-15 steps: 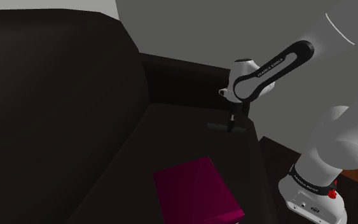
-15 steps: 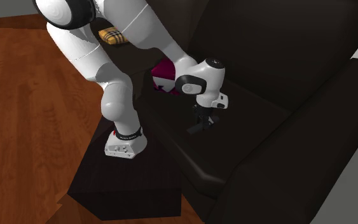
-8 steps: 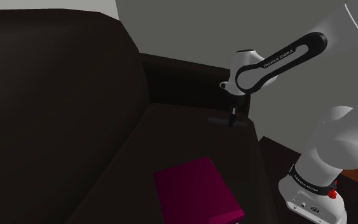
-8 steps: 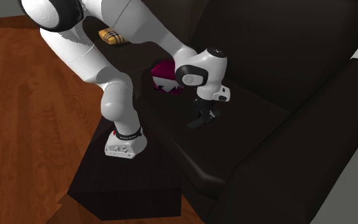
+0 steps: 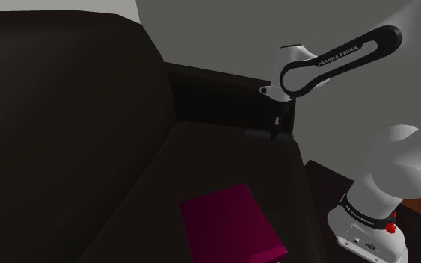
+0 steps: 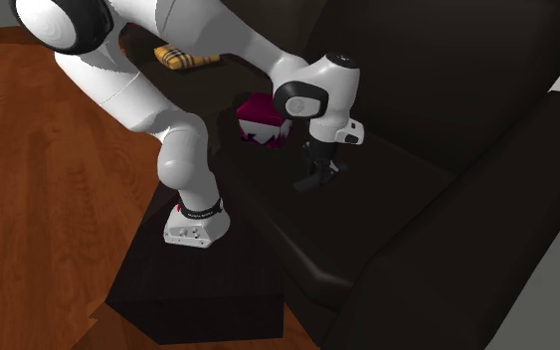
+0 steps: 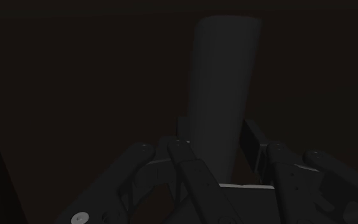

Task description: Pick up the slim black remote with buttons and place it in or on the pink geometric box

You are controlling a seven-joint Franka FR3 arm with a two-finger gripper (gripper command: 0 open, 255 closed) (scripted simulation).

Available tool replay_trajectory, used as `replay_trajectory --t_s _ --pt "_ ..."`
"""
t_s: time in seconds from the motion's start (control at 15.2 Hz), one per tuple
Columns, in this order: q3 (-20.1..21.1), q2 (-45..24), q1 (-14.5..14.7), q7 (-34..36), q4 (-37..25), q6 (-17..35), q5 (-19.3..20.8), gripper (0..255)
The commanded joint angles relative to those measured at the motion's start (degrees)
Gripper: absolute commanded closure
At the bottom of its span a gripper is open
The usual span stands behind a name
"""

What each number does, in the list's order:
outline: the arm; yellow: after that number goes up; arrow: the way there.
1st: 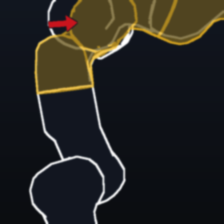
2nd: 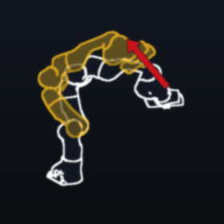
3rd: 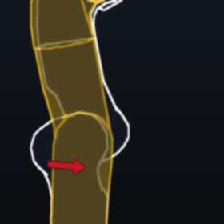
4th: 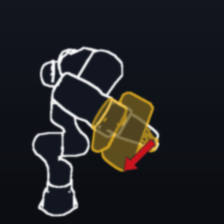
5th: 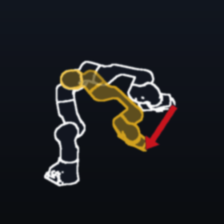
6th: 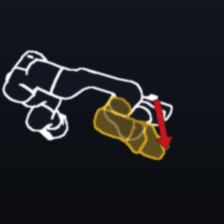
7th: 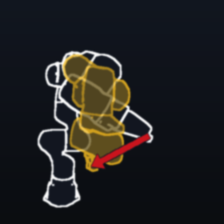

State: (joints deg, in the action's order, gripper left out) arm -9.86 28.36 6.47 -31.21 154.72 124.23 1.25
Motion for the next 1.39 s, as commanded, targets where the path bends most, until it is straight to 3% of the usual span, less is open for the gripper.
replay_trajectory --t_s 0.0,1.32 --pt "0.15 0.78 -0.02 0.14 -1.11 -1.91 0.03 255" --pt "1.37 6.06 -0.01 1.25 -13.08 -19.12 -0.12 255"
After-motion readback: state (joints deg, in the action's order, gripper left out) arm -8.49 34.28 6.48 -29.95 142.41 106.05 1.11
